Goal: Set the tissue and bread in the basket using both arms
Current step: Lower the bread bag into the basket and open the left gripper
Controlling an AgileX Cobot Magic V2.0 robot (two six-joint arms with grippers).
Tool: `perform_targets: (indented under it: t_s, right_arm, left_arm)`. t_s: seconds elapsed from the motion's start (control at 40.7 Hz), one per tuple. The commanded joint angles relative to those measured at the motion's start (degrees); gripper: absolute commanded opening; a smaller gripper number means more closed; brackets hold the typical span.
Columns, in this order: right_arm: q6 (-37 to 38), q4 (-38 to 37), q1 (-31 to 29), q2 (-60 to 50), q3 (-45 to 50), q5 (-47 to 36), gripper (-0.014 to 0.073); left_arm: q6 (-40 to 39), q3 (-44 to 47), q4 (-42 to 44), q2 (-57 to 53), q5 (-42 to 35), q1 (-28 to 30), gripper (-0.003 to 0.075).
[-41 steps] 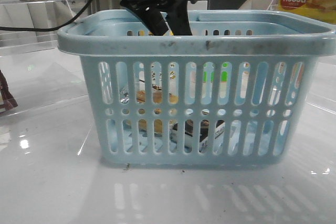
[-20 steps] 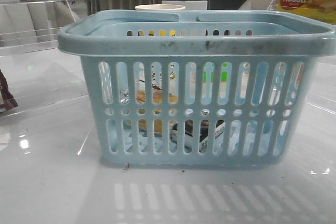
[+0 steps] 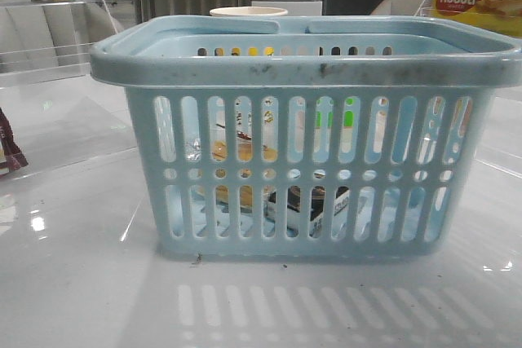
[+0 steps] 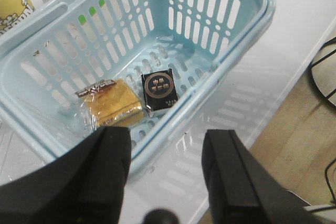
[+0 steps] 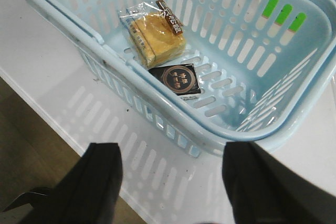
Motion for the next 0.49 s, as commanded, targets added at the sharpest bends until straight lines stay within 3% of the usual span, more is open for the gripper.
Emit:
perform_targets:
  t_s: [0.0,0.466]
  right_arm:
    - [0.1,0.3,-0.2,-0.3,-1.4,-4.0,0.0521]
    - [0.1,0.3,-0.2,-0.3,-1.4,-4.0,0.0521]
  left_arm:
    - [-0.1,3.8,-0.6,-7.9,-3.6,-0.6,0.0391]
    - [-13.2,20.4,7.3,-31.2,2.6,-0.4,0.038]
